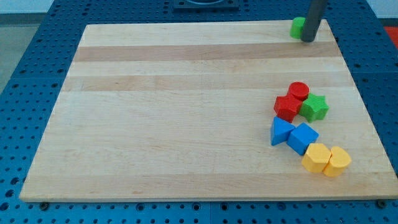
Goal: Slide green star along with red circle slightly left
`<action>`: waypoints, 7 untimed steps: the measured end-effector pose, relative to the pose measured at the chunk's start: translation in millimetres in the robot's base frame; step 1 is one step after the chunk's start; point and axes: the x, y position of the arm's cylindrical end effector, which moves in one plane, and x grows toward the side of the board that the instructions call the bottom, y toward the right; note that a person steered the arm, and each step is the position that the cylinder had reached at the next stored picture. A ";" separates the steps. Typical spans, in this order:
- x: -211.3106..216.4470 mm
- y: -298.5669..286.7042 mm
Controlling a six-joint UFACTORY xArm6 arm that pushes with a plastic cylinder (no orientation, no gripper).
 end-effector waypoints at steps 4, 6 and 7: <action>204.3 24.2; 258.6 4.8; 253.1 -11.5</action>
